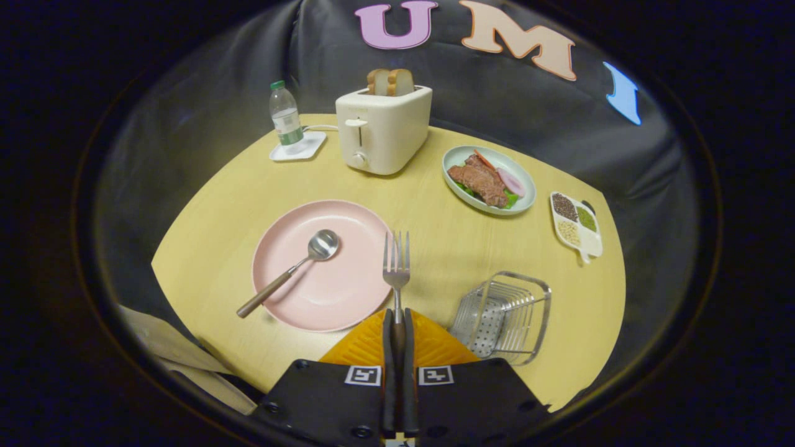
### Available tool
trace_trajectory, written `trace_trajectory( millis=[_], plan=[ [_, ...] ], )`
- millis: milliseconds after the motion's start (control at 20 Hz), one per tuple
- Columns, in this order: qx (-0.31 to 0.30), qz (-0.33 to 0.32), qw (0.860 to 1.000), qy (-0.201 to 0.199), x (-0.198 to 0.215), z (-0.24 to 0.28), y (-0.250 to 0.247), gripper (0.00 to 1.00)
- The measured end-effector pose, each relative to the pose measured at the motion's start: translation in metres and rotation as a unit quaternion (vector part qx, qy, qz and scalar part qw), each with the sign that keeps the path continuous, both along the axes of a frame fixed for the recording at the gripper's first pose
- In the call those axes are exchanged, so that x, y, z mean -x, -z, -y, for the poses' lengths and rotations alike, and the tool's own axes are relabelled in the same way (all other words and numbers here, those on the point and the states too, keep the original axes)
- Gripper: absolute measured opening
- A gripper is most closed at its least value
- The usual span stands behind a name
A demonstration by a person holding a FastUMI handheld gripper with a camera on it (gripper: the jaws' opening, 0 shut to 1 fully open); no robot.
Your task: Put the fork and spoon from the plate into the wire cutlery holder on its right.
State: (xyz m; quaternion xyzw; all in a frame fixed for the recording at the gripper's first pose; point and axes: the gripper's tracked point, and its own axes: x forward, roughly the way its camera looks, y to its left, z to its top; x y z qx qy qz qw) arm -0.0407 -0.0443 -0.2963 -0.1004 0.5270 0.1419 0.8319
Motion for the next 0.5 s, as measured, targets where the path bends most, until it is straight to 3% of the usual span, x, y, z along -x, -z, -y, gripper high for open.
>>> trace_trajectory(
  millis=[500],
  plan=[
    [0.029,-0.001,0.999,-0.033,-0.003,0.078,-0.039,0.08]
  ],
)
